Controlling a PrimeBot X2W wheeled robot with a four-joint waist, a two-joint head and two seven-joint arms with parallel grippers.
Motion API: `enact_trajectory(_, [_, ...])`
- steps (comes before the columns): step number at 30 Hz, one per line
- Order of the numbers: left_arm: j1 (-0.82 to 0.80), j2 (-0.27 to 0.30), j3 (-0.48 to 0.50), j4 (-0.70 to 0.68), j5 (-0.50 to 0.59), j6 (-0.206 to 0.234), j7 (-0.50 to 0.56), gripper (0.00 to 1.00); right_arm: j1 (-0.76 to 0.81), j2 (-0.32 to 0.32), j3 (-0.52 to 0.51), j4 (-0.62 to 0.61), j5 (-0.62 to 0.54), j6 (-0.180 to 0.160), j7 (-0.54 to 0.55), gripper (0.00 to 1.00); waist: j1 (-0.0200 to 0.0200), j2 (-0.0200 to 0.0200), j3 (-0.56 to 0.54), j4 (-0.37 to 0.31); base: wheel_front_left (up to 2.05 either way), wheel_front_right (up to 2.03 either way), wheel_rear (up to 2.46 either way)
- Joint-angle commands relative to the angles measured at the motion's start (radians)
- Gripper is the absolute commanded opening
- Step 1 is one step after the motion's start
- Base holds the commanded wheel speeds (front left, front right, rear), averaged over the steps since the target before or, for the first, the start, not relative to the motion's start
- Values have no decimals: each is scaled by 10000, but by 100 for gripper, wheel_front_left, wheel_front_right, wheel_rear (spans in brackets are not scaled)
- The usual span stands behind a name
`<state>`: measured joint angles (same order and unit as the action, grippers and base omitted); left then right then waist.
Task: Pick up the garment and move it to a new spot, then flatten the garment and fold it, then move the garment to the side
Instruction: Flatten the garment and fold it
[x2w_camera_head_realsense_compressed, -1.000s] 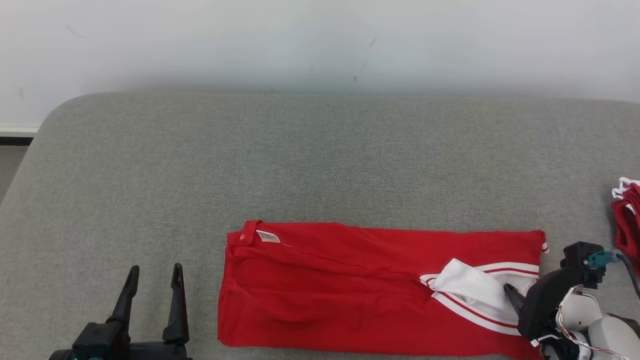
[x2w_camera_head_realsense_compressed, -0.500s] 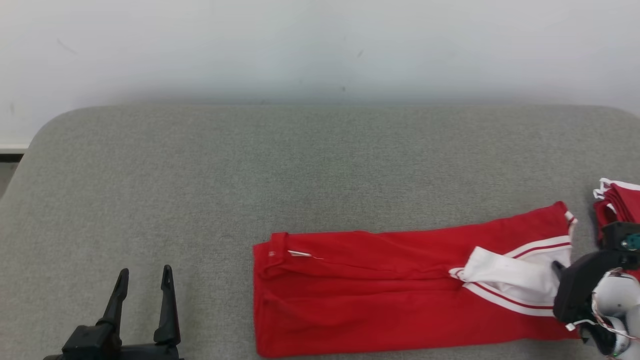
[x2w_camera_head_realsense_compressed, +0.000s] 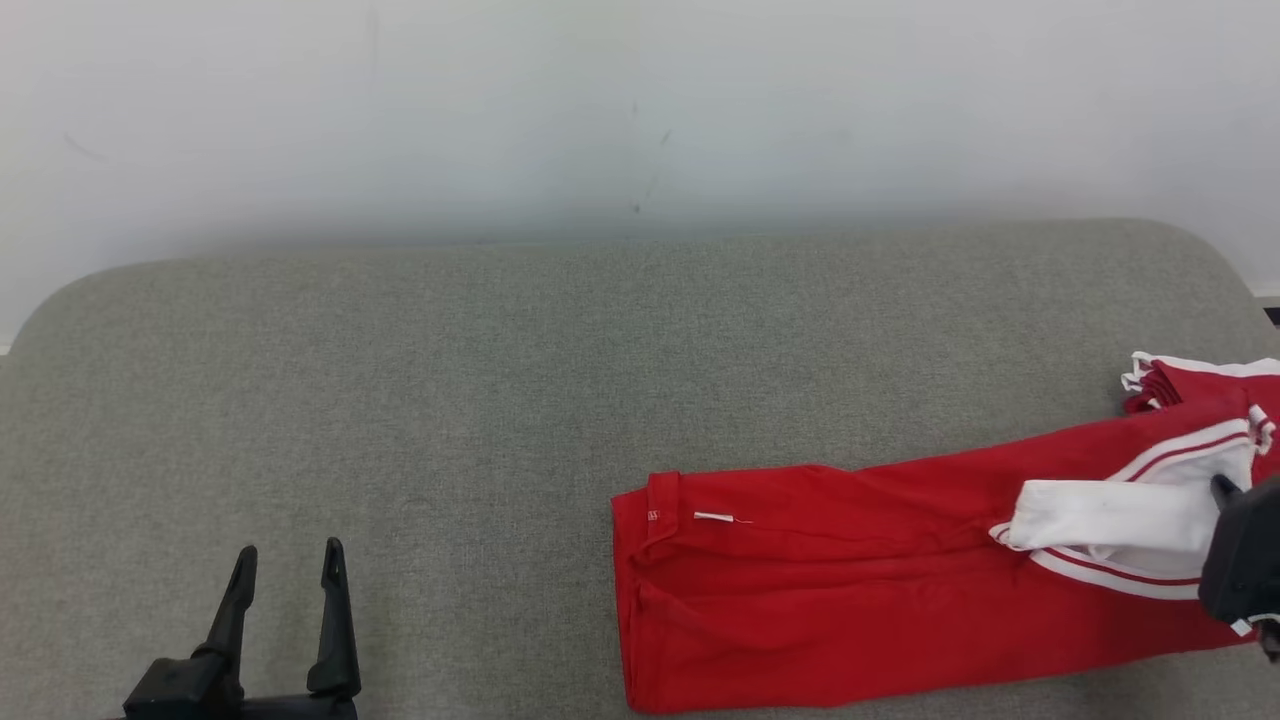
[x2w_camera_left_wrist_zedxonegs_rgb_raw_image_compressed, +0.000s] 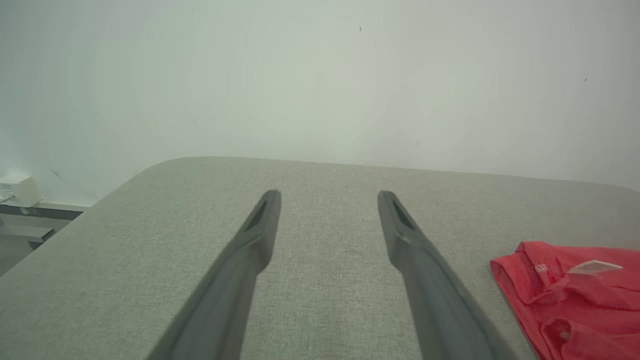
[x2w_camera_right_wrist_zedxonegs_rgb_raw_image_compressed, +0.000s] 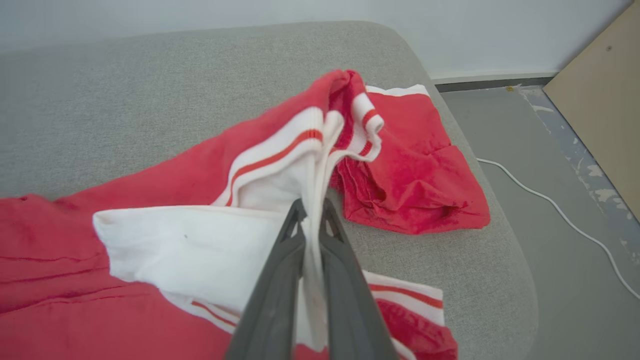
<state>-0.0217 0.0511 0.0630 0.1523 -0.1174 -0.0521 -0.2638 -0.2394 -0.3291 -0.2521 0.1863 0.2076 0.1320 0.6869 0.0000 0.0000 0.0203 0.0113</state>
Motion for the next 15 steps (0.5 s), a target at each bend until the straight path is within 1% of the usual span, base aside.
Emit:
enact_trajectory(1, [15,-7,12,15,-59,43,-1,100,101,80,132,-204,-11,-30,66,0,0,0,-19,-38,0,0,0])
enact_trajectory(4, [-35,-7,-30,39,-93,28,-1,100,190,239,754,-830,163,-30,343,0,0,0,-17,-78,0,0,0])
enact_trajectory(9, [-83,-8,-111,94,-135,18,-1,100,224,529,2296,-1494,476,-30,700,0,0,0,-30,-71,0,0,0])
enact_trajectory(11, [-100,-7,-147,115,-146,24,-1,100,58,618,2885,-1494,634,-30,738,0,0,0,-20,-47,0,0,0])
enact_trajectory(15, [-149,-7,-243,179,-169,6,-1,100,-349,819,3947,-992,825,-30,650,0,0,0,-6,77,0,0,0])
